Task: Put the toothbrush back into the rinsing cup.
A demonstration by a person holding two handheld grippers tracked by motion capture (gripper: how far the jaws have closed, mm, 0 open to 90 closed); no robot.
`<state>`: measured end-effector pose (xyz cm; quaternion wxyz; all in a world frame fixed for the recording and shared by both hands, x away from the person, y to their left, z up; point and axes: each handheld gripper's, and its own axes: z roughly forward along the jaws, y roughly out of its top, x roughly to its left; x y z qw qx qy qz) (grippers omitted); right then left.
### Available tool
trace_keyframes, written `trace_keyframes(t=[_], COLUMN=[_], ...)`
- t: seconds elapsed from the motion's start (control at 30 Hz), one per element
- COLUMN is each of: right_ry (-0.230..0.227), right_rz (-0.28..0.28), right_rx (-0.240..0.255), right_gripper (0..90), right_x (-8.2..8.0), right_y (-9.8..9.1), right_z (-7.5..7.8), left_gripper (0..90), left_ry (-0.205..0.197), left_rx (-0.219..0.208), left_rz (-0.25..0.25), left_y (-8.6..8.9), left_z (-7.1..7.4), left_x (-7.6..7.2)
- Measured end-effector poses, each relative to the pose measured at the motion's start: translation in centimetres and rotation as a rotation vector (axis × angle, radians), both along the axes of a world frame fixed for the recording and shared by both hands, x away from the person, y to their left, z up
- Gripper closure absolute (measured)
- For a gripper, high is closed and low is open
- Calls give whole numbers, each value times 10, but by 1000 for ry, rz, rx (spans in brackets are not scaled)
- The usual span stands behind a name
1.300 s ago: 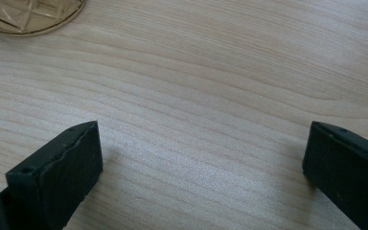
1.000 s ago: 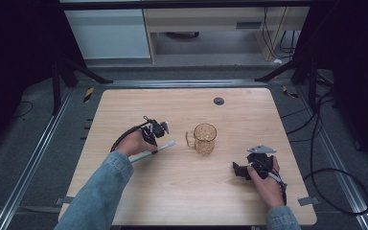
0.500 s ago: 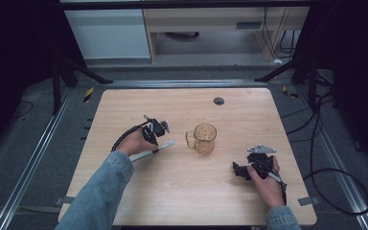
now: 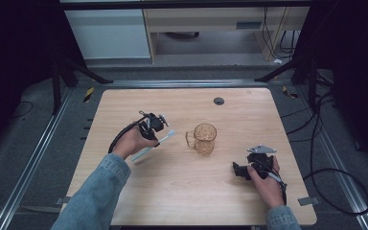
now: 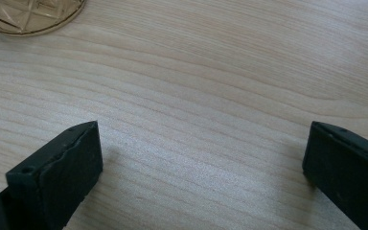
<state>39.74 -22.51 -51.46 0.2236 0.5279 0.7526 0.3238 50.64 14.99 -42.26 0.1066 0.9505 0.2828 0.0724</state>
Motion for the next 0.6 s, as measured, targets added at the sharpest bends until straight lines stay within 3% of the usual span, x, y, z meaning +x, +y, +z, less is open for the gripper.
trace_keyframes(t=[0.2,0.43,0.6], right_ry=[0,0,0], right_rz=[2,0,0], right_rx=[-2,-1,0], right_gripper=[4,4,4], right_x=[0,0,0], right_y=[0,0,0], right_z=[0,0,0], left_gripper=[788,788,788], left_ry=[-45,-104,-150], left_rx=[-39,-94,-155], left_rz=[51,61,71], left_y=[1,-3,-8], left_z=[8,17,24], left_x=[1,-3,-8])
